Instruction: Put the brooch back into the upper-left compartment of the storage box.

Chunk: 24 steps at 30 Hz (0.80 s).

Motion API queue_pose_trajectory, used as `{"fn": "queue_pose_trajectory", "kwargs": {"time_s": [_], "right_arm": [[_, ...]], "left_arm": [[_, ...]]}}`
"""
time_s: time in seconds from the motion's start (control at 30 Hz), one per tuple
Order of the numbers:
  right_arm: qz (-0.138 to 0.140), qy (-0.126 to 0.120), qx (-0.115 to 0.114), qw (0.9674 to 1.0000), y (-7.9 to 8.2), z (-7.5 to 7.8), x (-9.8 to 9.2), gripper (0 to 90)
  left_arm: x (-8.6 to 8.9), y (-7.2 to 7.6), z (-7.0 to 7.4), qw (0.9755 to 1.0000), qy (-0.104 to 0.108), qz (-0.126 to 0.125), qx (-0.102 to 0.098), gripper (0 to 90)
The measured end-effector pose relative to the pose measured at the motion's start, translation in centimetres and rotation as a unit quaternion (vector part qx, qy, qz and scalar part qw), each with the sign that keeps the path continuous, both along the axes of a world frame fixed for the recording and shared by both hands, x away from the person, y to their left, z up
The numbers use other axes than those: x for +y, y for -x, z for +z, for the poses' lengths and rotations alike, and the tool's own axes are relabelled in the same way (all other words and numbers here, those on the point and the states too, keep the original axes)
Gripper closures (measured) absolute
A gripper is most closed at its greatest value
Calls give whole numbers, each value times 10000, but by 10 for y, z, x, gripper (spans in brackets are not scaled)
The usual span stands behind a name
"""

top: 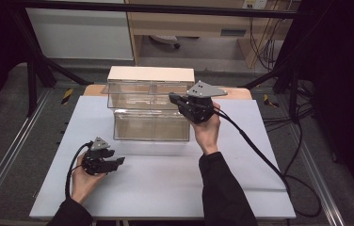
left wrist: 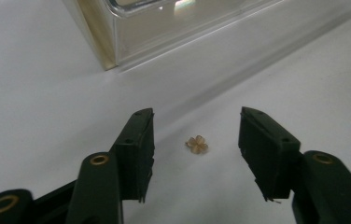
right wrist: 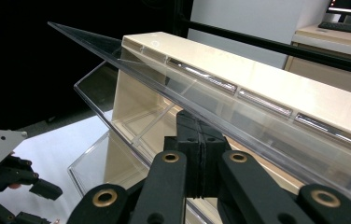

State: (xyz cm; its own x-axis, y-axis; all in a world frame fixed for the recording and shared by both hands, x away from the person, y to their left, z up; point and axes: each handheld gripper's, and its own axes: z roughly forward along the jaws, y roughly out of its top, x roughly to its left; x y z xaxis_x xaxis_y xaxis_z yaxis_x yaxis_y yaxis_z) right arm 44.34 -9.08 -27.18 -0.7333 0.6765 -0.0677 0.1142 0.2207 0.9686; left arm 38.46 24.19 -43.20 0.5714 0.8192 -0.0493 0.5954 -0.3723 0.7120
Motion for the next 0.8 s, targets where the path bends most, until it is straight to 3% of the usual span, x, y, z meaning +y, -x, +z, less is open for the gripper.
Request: {"fn": "queue_pose_trajectory", "kwargs": {"time_s": [0.13,0.5,0.8], "right_arm": [[-5,14,-9,10000,0,0,0,900],[-10,14,-18,10000,0,2,0,900],[-9,21,-27,10000,0,1,1,900]], "left_arm": [[-1,0,-5,10000,-9,28,6,578],[-9,-1,-9,9998,-204,24,9,738],[-11,-1,-11,9997,-235,70,40,792]]}}
